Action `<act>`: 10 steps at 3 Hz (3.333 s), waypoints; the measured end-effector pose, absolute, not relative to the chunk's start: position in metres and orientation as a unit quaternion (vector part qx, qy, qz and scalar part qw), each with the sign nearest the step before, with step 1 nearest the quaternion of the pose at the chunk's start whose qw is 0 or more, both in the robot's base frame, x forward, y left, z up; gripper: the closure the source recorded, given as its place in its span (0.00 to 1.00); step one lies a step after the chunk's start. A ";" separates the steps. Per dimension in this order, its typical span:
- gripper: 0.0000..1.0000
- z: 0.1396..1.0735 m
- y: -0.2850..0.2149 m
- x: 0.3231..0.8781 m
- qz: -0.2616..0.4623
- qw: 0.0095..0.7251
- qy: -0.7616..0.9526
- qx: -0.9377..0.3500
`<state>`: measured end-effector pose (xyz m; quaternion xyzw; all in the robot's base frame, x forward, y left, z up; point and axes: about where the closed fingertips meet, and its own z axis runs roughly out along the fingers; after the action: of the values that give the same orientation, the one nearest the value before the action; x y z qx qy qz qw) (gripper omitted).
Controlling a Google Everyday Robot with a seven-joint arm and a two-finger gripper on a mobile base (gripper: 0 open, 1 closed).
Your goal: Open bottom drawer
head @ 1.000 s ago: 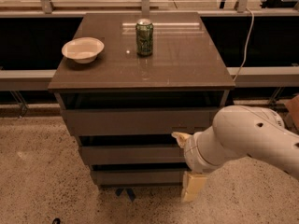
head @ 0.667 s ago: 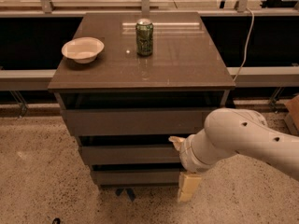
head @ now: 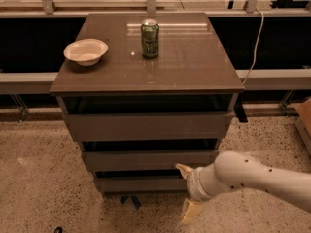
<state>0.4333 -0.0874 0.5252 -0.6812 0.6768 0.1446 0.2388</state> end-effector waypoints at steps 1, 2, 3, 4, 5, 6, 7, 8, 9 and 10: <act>0.00 0.486 -0.088 0.447 0.147 0.329 0.666 -0.653; 0.00 0.452 -0.094 0.429 0.162 0.353 0.659 -0.645; 0.00 0.451 -0.094 0.428 0.162 0.352 0.659 -0.645; 0.00 0.424 -0.084 0.433 0.175 0.353 0.657 -0.642; 0.00 0.369 -0.071 0.438 0.168 0.330 0.659 -0.655; 0.00 0.324 -0.070 0.448 0.163 0.306 0.662 -0.665; 0.00 0.290 -0.074 0.463 0.161 0.298 0.665 -0.665; 0.00 0.251 -0.081 0.489 0.164 0.303 0.671 -0.656; 0.00 0.227 -0.082 0.518 0.160 0.298 0.675 -0.655; 0.00 0.200 -0.082 0.546 0.159 0.291 0.683 -0.651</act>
Offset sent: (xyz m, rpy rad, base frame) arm 0.0134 0.0003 -0.0376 0.1340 -0.1088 -0.0460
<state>0.5462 -0.0825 0.2003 -0.6505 0.6831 0.1591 0.2914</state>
